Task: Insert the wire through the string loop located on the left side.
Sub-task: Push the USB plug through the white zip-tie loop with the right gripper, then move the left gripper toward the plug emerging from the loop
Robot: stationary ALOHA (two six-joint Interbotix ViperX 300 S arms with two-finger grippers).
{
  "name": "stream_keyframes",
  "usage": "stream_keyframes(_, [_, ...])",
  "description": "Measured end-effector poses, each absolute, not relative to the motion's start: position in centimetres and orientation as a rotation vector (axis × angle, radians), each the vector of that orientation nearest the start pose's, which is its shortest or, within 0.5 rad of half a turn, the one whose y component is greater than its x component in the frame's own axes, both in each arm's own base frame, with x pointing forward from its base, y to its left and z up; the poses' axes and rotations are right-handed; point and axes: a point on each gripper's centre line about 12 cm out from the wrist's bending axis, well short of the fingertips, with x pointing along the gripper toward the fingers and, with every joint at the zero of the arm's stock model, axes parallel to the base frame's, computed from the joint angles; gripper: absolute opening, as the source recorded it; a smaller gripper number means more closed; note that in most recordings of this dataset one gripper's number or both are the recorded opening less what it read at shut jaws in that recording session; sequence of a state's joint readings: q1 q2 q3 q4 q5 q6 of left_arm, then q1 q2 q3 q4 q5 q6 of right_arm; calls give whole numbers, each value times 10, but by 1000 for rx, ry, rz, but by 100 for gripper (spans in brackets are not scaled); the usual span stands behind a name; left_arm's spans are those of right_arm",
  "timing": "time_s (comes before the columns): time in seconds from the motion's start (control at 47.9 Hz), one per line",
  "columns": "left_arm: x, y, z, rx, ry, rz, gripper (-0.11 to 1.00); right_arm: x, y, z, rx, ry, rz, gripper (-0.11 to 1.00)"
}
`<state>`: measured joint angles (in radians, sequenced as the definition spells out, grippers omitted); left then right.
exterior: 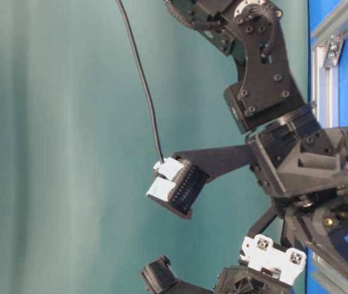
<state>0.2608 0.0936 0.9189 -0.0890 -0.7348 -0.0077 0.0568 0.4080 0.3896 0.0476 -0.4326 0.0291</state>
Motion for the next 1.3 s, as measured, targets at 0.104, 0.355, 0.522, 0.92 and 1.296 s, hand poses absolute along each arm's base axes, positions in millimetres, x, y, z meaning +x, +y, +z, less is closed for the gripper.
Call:
stream_keyframes(0.104, [345, 99, 132, -101, 271, 327, 0, 493, 26, 122, 58, 366, 23, 0])
stream_keyframes(0.355, [321, 93, 127, -105, 306, 329, 0, 493, 26, 122, 57, 368, 23, 1])
stream_keyframes(0.522, [292, 85, 128, -106, 320, 328, 0, 493, 26, 122, 57, 368, 23, 1])
stream_keyframes(0.92, [235, 70, 136, -104, 301, 328, 0, 493, 26, 122, 56, 368, 24, 1])
stream_keyframes(1.296, [229, 65, 134, -105, 342, 312, 0, 493, 26, 122, 57, 368, 23, 1])
